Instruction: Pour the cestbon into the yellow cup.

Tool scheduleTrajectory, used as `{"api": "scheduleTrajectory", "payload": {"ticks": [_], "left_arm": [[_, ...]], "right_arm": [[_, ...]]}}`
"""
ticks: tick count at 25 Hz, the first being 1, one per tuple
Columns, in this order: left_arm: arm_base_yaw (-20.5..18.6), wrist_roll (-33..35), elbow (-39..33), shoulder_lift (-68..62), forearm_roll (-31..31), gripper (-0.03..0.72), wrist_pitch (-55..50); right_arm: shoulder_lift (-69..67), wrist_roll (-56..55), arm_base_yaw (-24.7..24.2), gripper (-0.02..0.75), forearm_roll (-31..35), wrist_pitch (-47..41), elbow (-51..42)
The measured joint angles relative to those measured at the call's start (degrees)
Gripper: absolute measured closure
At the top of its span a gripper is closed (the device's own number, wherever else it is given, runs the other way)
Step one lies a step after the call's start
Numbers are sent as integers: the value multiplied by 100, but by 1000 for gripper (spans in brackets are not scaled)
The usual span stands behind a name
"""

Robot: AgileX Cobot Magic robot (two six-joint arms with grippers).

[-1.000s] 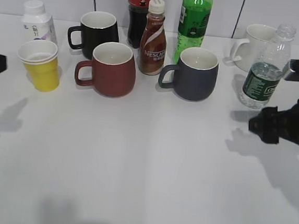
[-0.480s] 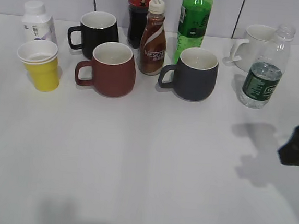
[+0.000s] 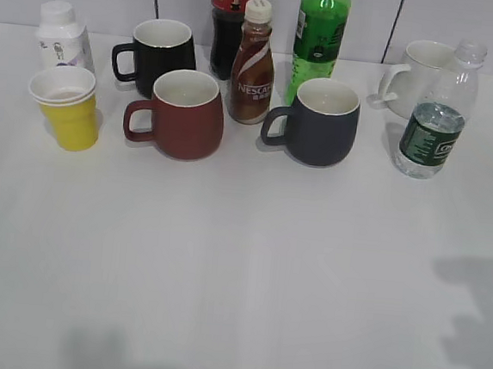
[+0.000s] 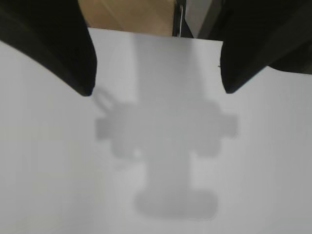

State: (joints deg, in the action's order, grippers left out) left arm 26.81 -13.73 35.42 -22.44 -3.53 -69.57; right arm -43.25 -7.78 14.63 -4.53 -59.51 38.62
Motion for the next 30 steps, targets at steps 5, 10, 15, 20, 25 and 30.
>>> {"api": "scheduleTrajectory", "payload": {"ticks": [5, 10, 15, 20, 25, 30], "left_arm": [[0, 347, -214, 759, 0, 150, -38], [0, 695, -259, 1212, 0, 165, 79], [0, 813, -407, 1222, 0, 175, 624], [0, 879, -503, 1222, 15, 178, 807], [0, 1143, -515, 1222, 23, 178, 821], [0, 1237, -532, 1222, 23, 178, 823]], "right_arm": [[1315, -6, 0, 150, -14, -381, -131], [2660, -6, 0, 150, -127, -912, -331], [3697, 69, 0, 150, -167, -998, -584], [4191, 398, 0, 150, -101, -961, -683], [4216, 778, 0, 150, 134, -550, -783], [4216, 778, 0, 150, 160, -110, -953]]}}
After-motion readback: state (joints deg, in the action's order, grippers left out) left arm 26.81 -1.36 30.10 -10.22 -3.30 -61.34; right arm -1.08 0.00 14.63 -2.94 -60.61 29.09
